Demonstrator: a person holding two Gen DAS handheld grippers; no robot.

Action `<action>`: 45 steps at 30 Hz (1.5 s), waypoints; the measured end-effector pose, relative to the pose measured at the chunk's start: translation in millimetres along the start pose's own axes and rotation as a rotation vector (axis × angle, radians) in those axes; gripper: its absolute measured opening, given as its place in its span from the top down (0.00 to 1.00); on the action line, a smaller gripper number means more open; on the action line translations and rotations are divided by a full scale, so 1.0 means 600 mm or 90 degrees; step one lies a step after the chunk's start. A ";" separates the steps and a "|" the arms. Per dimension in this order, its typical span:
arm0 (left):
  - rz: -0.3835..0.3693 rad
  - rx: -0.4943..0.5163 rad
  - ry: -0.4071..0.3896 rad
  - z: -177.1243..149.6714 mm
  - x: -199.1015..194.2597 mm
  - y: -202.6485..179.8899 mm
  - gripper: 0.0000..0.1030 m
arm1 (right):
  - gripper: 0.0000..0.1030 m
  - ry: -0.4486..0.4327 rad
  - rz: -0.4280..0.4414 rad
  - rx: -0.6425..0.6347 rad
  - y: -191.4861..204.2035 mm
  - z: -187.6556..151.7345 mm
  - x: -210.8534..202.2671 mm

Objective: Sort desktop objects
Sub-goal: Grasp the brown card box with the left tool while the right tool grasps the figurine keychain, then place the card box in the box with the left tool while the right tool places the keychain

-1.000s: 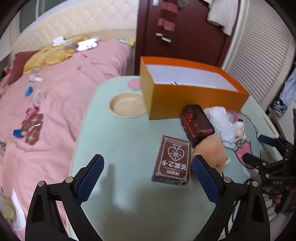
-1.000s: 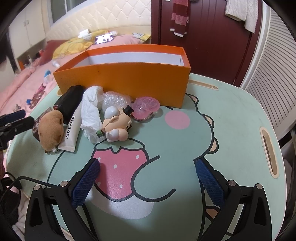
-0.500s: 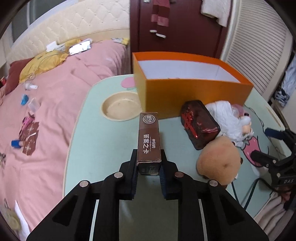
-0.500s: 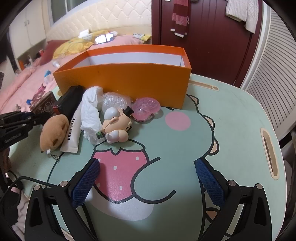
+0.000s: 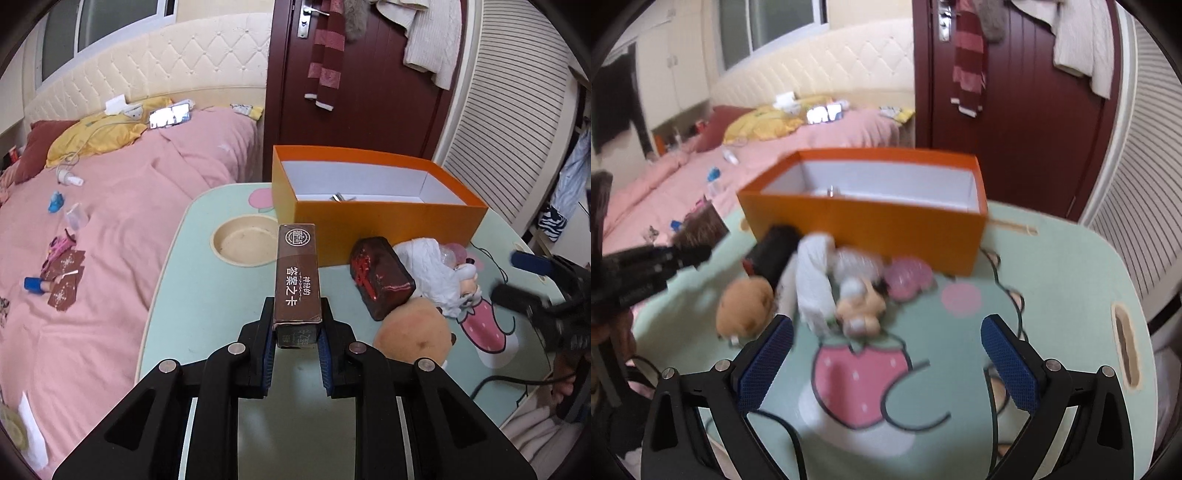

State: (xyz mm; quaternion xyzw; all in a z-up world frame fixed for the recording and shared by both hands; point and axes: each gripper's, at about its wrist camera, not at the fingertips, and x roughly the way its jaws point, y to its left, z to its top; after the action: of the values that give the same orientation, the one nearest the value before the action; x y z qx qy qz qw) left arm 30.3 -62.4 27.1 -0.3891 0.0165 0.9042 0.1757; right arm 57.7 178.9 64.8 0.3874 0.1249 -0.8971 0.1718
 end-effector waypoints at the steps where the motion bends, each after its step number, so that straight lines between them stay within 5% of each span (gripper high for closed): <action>1: -0.001 0.001 0.000 0.000 0.000 -0.001 0.79 | 0.15 0.006 0.012 0.013 -0.002 0.006 0.006; 5: -0.003 0.002 -0.002 -0.001 -0.001 -0.003 0.79 | 0.25 0.032 0.033 0.085 -0.022 0.022 0.043; 8: -0.003 0.001 -0.001 -0.001 -0.001 -0.003 0.79 | 0.50 0.055 0.045 0.102 -0.025 0.024 0.066; 15: -0.004 -0.005 -0.007 -0.001 -0.004 -0.001 0.79 | 0.67 0.081 -0.019 -0.021 0.023 0.016 0.083; 25: -0.009 0.003 -0.043 0.021 -0.025 -0.016 0.79 | 0.67 0.023 0.028 0.024 -0.010 0.032 0.032; 35: -0.031 0.049 -0.112 0.141 -0.008 -0.054 0.79 | 0.67 -0.086 0.049 0.032 -0.023 0.134 0.006; 45: -0.034 0.062 -0.058 0.179 0.082 -0.067 0.79 | 0.67 -0.079 0.051 0.057 -0.039 0.178 0.070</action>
State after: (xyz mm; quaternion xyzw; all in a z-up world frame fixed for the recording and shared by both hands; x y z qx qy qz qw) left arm -62.7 8.0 71.0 -0.3384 0.0424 0.9142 0.2190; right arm -48.1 153.4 107.5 0.3431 0.0582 -0.9164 0.1977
